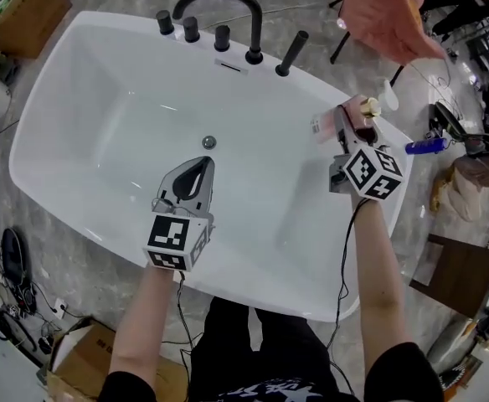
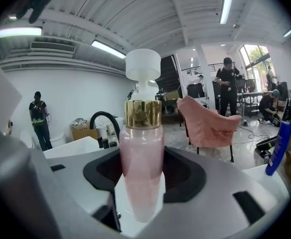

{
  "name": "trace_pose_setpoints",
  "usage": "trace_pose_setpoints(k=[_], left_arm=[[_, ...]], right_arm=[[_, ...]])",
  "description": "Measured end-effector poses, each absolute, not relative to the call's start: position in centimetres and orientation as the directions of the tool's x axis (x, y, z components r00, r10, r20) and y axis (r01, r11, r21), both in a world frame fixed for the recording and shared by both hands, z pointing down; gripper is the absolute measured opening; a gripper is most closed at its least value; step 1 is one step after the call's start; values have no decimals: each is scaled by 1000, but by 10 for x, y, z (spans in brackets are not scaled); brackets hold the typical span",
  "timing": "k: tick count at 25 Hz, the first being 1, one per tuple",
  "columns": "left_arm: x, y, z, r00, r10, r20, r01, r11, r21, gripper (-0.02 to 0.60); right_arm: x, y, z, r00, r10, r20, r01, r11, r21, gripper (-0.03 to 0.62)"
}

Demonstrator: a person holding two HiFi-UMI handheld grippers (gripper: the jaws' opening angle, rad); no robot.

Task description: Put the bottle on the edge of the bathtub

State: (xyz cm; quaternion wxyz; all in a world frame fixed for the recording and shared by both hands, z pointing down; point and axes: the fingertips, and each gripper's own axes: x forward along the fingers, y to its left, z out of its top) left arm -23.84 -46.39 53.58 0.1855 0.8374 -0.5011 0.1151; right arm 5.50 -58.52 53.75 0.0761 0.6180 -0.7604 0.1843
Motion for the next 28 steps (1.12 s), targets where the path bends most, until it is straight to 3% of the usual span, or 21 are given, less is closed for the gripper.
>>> trace_pose_setpoints(k=[12, 28], left_arm=[[-259, -509, 564, 444, -822, 357, -896, -410, 171, 15], [-268, -511, 591, 456, -809, 370, -890, -408, 204, 15]], right_arm=[[34, -691, 560, -246, -929, 278, -968, 222, -116, 231], [37, -759, 588, -137, -959, 250, -985, 105, -137, 229]])
